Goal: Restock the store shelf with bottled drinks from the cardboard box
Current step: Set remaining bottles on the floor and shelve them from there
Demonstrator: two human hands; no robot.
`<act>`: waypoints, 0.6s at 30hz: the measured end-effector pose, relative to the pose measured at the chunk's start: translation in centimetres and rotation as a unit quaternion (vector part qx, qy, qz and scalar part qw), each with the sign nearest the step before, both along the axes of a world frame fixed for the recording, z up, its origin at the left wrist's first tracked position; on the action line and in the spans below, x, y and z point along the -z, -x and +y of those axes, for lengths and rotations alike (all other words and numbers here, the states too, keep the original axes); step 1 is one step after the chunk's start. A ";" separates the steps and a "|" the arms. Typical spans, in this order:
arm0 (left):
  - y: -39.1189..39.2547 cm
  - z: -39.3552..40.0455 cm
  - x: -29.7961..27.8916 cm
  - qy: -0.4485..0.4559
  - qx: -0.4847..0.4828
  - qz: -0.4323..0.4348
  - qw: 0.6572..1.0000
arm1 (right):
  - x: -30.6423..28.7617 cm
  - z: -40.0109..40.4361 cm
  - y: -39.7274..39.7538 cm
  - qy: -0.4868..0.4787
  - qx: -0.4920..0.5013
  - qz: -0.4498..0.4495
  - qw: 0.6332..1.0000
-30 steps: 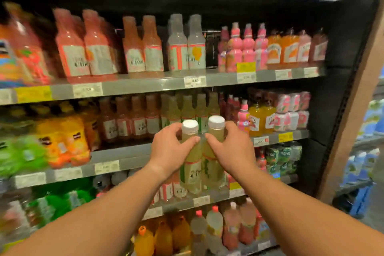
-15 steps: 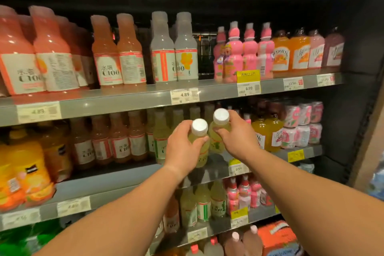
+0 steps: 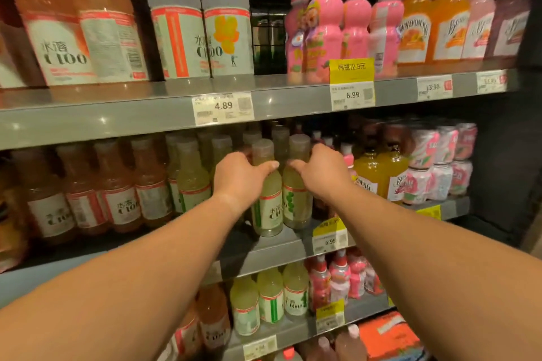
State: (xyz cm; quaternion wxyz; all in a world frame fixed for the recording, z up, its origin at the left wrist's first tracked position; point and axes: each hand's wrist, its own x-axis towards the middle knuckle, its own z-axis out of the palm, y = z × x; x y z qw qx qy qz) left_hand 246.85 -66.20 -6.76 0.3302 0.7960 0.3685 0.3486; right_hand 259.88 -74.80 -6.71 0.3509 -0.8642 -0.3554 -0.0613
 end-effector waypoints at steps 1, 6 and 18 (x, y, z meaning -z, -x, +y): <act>-0.1 0.4 -0.2 0.003 -0.006 0.008 1.000 | -0.2 0.4 -0.2 0.012 0.000 0.005 1.000; -0.4 1.1 -0.5 -0.052 0.024 0.092 0.994 | -0.4 1.5 -0.5 0.066 0.011 0.010 0.998; 2.3 -2.1 -1.1 -0.049 -0.001 0.079 0.996 | -1.5 -2.2 4.0 -0.012 0.015 0.000 1.000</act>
